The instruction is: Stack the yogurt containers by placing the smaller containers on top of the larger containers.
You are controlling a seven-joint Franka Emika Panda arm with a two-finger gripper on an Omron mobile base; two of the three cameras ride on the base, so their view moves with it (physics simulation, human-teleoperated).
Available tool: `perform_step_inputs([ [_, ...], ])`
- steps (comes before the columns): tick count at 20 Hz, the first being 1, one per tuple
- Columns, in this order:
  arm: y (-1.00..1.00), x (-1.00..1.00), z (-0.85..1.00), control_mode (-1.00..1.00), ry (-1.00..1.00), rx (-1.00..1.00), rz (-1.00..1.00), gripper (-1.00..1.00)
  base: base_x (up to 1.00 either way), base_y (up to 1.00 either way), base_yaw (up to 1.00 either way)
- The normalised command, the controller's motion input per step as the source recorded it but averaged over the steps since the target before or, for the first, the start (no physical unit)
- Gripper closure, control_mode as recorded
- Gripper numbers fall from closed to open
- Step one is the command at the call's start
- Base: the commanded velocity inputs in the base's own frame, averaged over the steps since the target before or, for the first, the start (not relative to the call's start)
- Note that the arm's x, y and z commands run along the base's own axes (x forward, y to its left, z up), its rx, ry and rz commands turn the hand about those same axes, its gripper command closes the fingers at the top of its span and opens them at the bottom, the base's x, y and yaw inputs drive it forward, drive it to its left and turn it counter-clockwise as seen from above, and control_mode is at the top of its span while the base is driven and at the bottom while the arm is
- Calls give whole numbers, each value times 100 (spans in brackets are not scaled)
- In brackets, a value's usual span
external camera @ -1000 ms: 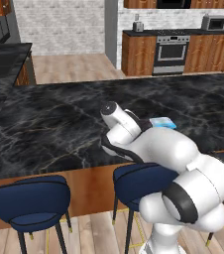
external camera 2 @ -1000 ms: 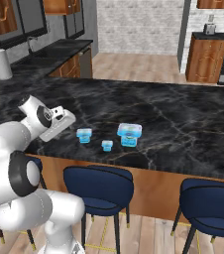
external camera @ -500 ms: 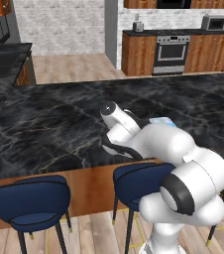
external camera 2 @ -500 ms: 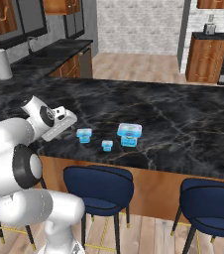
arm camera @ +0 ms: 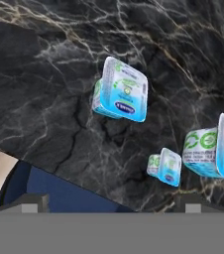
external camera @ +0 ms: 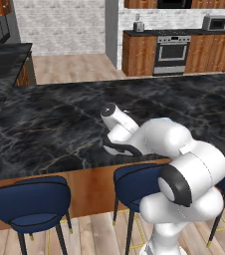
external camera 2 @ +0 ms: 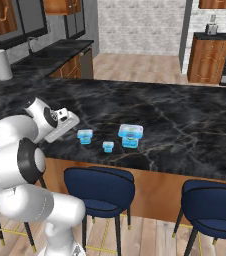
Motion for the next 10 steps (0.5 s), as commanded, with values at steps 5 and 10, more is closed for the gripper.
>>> perform_step_inputs([
  [5, 0, 15, -16, -100, 0, 0, 0, -100, 0, 0, 0],
  [10, 0, 12, -10, -100, 0, 0, 0, -100, 0, 0, 0],
])
